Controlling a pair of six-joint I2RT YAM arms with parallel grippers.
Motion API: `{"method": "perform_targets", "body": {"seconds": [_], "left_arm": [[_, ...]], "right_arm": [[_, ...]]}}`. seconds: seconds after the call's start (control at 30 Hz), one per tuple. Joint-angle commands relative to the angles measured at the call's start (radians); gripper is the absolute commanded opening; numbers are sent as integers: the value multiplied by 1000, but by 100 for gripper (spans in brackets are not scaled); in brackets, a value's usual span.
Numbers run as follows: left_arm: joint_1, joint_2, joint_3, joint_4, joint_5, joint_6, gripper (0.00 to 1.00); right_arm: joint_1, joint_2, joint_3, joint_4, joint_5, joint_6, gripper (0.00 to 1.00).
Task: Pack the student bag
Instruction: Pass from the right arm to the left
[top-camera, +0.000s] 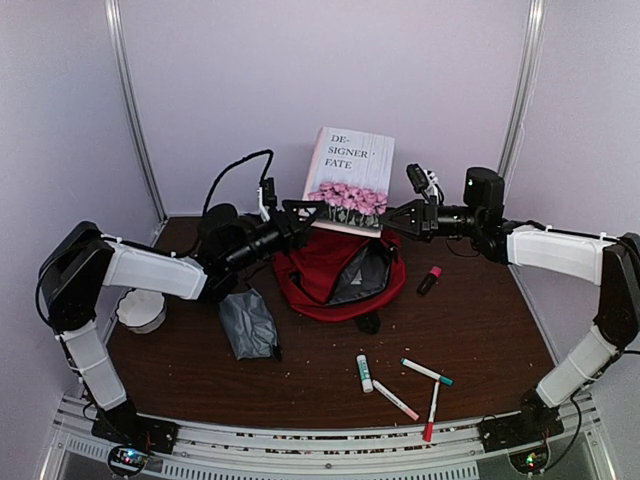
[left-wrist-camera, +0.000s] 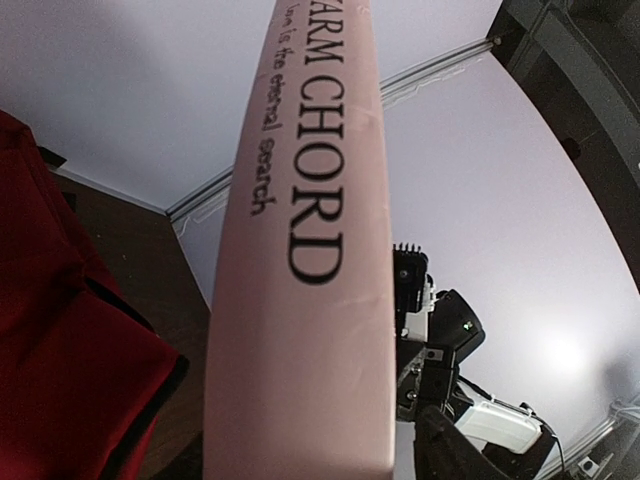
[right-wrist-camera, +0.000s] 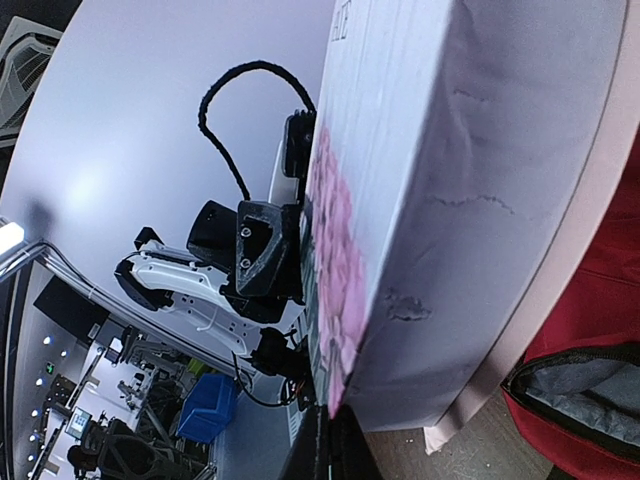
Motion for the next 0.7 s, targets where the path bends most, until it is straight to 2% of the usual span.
{"method": "perform_targets", "body": {"seconds": [0.0,0.07,0.23,0.4,0.5,0.57,0.67], "left_arm": [[-5,5,19,138,45,-21,56],[-6,5,23,140,52,-15,49],[-6,2,18,139,54,1,42],[-4,-12,6,125,52,24,40],[2,-44,-12,94,50,61,38],[11,-75,-26,54,59,82,37],[28,-149,-51,-49,67,135,37]], "right_arm": [[-9,22,7,32,6,14,0],[-12,31,8,32,9,19,0],[-14,38,7,30,10,19,2],[-43,5,12,-25,17,-29,23],[-88,-23,25,-88,21,-97,34],[-128,-28,59,-163,14,-174,38],[-174,-31,140,-404,32,-437,42]]}}
